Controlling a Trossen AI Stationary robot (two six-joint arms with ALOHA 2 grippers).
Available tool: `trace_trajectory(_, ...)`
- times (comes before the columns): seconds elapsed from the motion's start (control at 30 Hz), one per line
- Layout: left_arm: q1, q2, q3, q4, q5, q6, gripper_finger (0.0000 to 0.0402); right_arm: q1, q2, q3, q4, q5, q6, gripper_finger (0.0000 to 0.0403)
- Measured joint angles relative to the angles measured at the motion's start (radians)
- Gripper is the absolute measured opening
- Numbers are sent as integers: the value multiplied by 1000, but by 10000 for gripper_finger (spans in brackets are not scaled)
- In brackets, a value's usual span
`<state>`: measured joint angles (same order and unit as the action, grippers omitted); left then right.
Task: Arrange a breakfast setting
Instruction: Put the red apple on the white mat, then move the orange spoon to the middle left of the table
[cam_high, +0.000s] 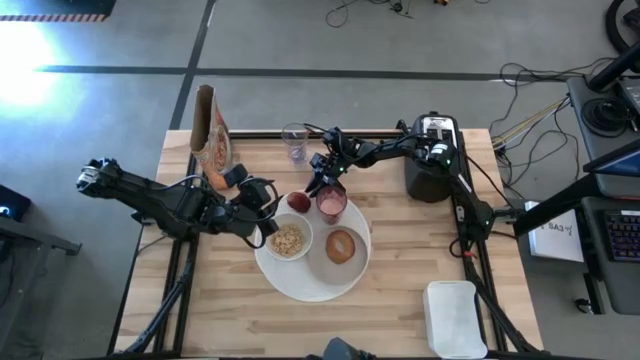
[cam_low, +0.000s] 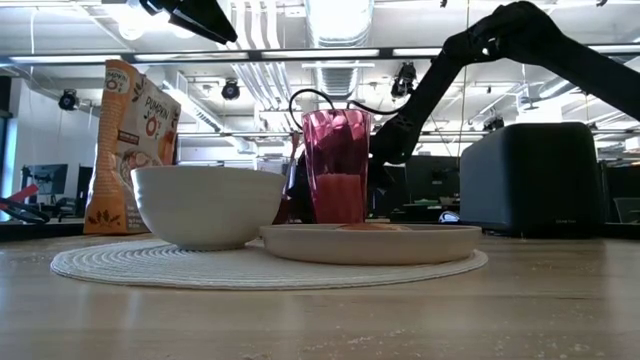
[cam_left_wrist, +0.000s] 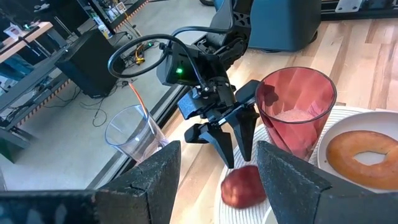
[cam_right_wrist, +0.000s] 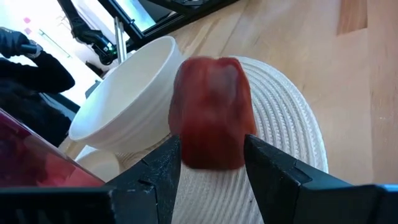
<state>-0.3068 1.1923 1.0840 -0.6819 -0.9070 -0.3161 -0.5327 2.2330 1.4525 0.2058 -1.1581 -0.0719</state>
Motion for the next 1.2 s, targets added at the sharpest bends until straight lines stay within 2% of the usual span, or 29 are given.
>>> trace_trajectory(0.67, 0, 0, 0, 0, 0, 0, 194, -9, -16, 0, -10, 4, 13, 178)
trace_trajectory(1.2, 2, 0, 0, 0, -1, 0, 194, -83, -193, 0, -208, 9, 19, 178)
